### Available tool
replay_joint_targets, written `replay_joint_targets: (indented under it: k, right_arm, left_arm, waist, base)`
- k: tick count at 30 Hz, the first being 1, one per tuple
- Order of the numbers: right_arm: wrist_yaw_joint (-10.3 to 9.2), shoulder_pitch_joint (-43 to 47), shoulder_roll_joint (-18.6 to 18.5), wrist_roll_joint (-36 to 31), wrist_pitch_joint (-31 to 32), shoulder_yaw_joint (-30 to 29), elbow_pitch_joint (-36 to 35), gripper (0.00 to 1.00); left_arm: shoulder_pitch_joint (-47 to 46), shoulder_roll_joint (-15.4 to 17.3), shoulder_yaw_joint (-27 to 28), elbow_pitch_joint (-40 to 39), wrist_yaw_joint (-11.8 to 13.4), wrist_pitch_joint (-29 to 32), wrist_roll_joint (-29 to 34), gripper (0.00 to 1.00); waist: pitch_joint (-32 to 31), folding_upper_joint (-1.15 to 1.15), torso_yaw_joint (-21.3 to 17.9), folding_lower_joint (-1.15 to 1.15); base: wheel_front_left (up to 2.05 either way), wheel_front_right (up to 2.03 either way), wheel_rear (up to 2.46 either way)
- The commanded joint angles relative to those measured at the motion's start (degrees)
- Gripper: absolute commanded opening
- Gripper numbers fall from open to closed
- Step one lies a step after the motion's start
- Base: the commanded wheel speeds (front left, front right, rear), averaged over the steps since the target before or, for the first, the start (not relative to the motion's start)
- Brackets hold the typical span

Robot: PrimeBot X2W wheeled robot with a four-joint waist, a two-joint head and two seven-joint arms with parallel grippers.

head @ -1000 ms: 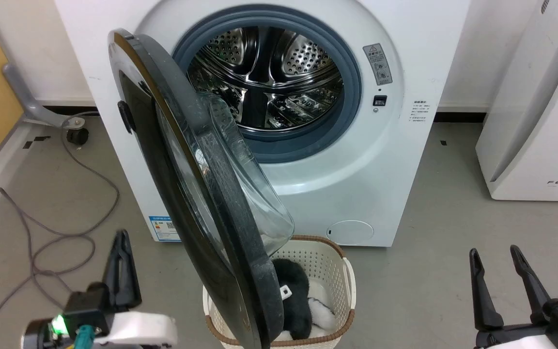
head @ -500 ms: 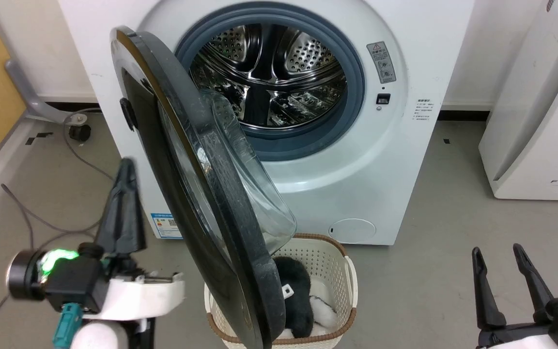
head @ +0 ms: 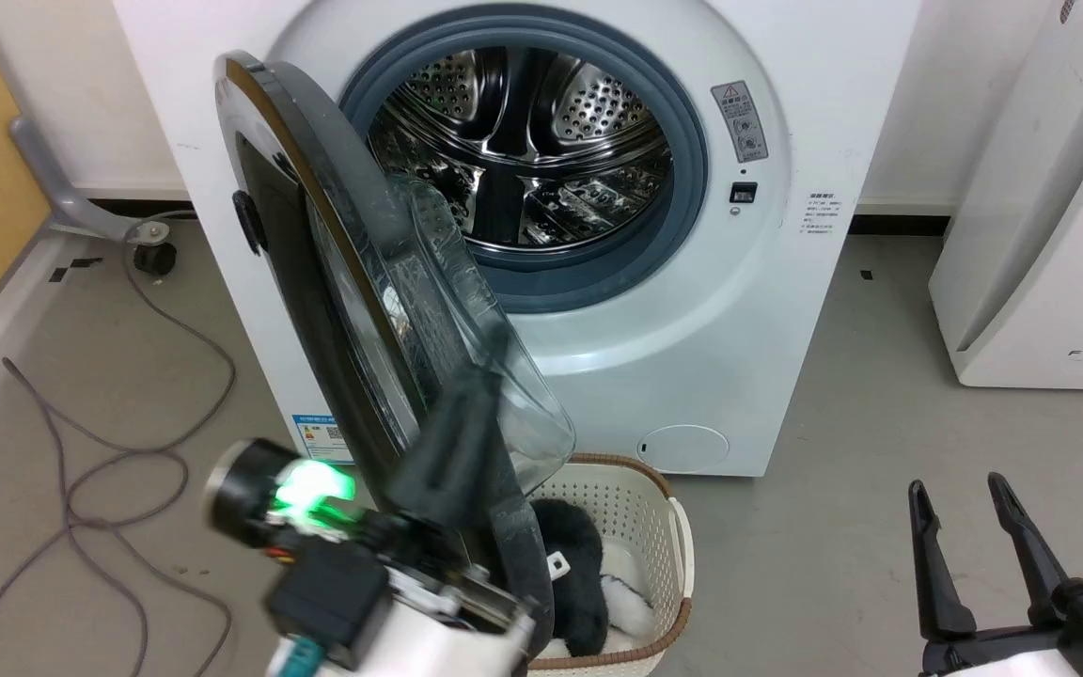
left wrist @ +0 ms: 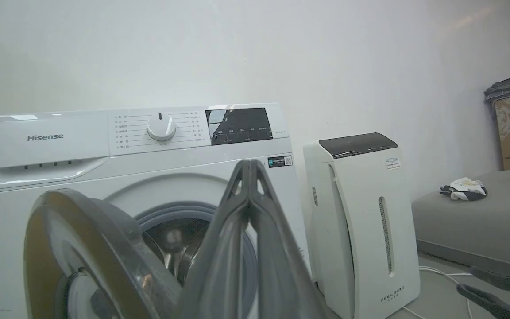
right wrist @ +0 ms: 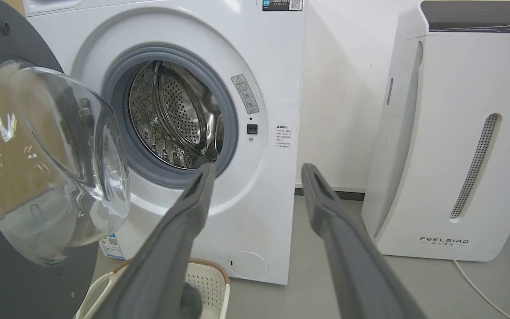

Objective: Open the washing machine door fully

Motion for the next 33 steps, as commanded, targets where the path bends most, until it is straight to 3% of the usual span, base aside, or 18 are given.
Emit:
replay_joint_targets:
  k: [1, 10, 19, 24, 33]
  right_arm:
    - [0.3, -0.01, 0.26, -0.4, -0.25, 0.16, 0.02, 1.0]
    - [0.3, 0.1, 0.26, -0.18, -0.25, 0.56, 0.49, 1.0]
    - [0.3, 0.35, 0.26, -0.07, -0.25, 0.6, 0.91, 1.0]
    - [0.3, 0.22, 0.26, -0.06, -0.25, 0.61, 1.16, 1.0]
    - [0.3, -0.21, 0.26, 0.05, -0.25, 0.92, 1.89, 1.0]
  left_arm:
    - [-0.13, -0.27, -1.63, 0.08, -0.45, -0.25, -0.48, 0.0]
    - [1.16, -0.54, -11.88, 2.84, -1.8, -0.25, -2.16, 0.0]
    - [4.07, -0.47, -17.65, 6.57, -2.13, -0.25, -2.39, 0.0]
    - [6.33, 0.42, -18.48, 9.54, -2.14, -0.25, -2.48, 0.0]
    - [7.41, 0.33, -14.69, 14.38, 0.72, -0.25, -2.79, 0.0]
  waist:
    - [-0.09, 0.0, -0.01, -0.01]
    - [-0.4, 0.0, -0.15, -0.01]
    - [-0.19, 0.0, 0.19, -0.01]
    - [0.15, 0.0, 0.67, -0.01]
    - [1.21, 0.0, 1.91, -0.01]
  base:
    - [0.0, 0.0, 0.0]
    - [0.0, 0.0, 0.0]
    - [0.0, 0.0, 0.0]
    - [0.0, 0.0, 0.0]
    - [0.0, 0.0, 0.0]
